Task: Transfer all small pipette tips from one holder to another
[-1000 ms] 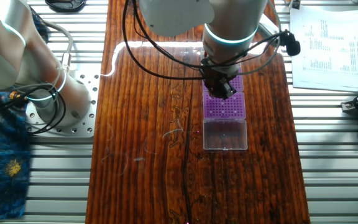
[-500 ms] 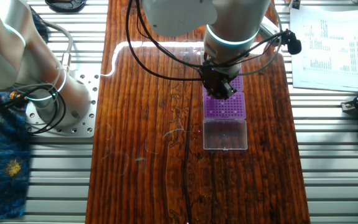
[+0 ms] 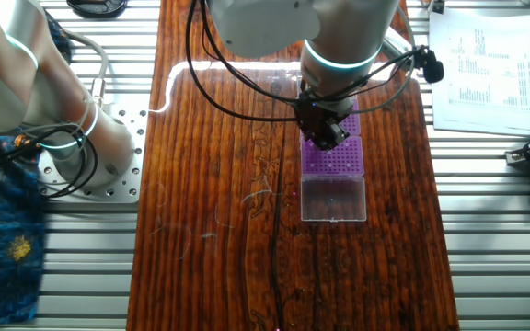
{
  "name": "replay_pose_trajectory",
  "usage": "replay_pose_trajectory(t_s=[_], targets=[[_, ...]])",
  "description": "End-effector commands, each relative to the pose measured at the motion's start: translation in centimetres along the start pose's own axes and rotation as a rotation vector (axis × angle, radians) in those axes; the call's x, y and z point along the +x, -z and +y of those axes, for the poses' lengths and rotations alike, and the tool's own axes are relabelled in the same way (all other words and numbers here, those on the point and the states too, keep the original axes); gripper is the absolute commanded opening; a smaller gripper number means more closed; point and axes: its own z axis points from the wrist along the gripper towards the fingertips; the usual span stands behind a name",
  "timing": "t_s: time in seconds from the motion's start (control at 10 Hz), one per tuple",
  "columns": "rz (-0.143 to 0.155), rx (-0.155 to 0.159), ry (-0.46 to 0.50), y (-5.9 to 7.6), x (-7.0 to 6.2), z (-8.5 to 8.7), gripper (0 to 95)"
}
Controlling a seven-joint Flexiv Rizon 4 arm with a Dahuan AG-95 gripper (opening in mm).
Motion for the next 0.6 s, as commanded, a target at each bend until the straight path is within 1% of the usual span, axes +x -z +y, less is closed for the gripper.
replay_pose_trajectory(t_s=[0.1,0.2,0.3,0.6], targets=[[0.000,0.002,0.000,-0.15,-0.01,-0.02,19.0],[0.000,0.003,-0.002,-0.23,0.02,-0.01,19.0],[0.000,0.004,-0.001,-0.28,0.03,-0.01,0.0],[-0.005,0.003,-0.002,-0.49,0.06,-0.01,0.0]])
